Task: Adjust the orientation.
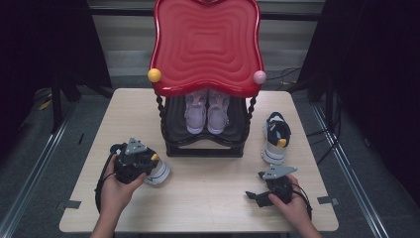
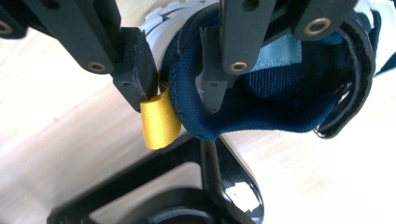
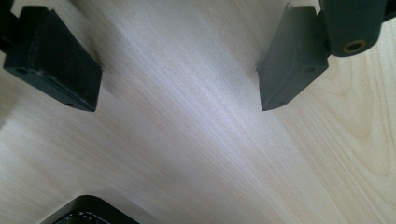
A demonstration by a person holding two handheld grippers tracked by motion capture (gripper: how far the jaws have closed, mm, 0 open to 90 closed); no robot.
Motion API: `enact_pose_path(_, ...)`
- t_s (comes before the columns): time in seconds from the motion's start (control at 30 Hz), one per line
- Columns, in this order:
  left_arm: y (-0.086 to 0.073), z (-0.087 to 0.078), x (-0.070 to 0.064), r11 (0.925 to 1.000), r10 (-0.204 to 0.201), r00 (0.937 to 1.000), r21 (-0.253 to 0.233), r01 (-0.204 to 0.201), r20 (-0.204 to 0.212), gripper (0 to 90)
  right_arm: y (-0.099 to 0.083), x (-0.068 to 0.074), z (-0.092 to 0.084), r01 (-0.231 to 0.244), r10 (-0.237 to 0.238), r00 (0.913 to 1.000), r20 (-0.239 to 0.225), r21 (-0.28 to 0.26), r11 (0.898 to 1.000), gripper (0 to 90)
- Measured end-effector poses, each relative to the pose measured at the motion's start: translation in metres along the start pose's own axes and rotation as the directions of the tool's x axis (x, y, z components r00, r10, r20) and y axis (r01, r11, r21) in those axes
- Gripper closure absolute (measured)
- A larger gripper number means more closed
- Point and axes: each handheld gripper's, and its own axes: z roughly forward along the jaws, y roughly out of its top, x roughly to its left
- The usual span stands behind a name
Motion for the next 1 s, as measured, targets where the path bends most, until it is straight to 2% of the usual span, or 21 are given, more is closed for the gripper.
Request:
enact_pose_path(0.17,-0.005,0.000,-0.002,0.9993,0.031,0.9993,0.019,-0.032,0.020,68.5,0.000,0.000,0.000,-0.001,0.001,1.0000,0.000,0.000,1.000,13.1)
enact_pose_path(0.3,-0.008,-0.003,-0.003,0.9991,0.038,0.9991,0.017,-0.039,0.019,67.1,0.000,0.000,0.000,-0.001,0.001,1.0000,0.000,0.000,1.000,13.1)
enact_pose_path(0.4,-0.008,-0.004,-0.002,0.9998,0.017,0.9997,0.001,-0.017,0.020,62.7,0.000,0.000,0.000,-0.002,0.002,1.0000,0.000,0.000,1.000,13.1)
enact_pose_path(0.5,-0.003,-0.004,-0.002,0.9995,-0.006,1.0000,-0.030,0.006,0.006,54.2,0.000,0.000,0.000,-0.001,0.001,1.0000,-0.001,0.000,1.000,13.1)
enact_pose_path(0.57,0.000,-0.002,-0.002,0.9991,-0.020,0.9998,-0.036,0.020,-0.003,51.3,0.000,0.000,0.000,-0.001,0.001,1.0000,0.000,0.000,1.000,13.1)
enact_pose_path(0.63,0.002,0.002,-0.003,0.9973,-0.039,0.9992,-0.063,0.038,-0.008,49.6,0.000,0.000,0.000,-0.002,0.002,1.0000,0.000,0.000,1.000,13.1)
enact_pose_path(0.7,0.004,0.004,-0.004,0.9979,-0.030,0.9995,-0.057,0.030,-0.004,53.4,0.000,0.000,0.000,-0.001,0.001,1.0000,0.000,0.000,1.000,13.1)
enact_pose_path(0.77,0.004,0.006,-0.006,0.9987,-0.015,0.9995,-0.049,0.014,-0.028,58.3,0.000,0.000,0.000,-0.001,0.001,1.0000,0.000,0.000,1.000,13.1)
enact_pose_path(0.87,0.004,0.004,-0.006,0.9990,-0.005,0.9993,-0.045,0.003,-0.037,63.0,0.000,0.000,0.000,0.000,0.000,1.0000,0.000,0.000,1.000,13.1)
enact_pose_path(1.0,0.000,-0.001,-0.006,0.9992,0.010,0.9999,-0.038,-0.010,-0.014,66.4,0.000,0.000,0.000,-0.001,0.001,1.0000,-0.001,0.000,1.000,13.1)
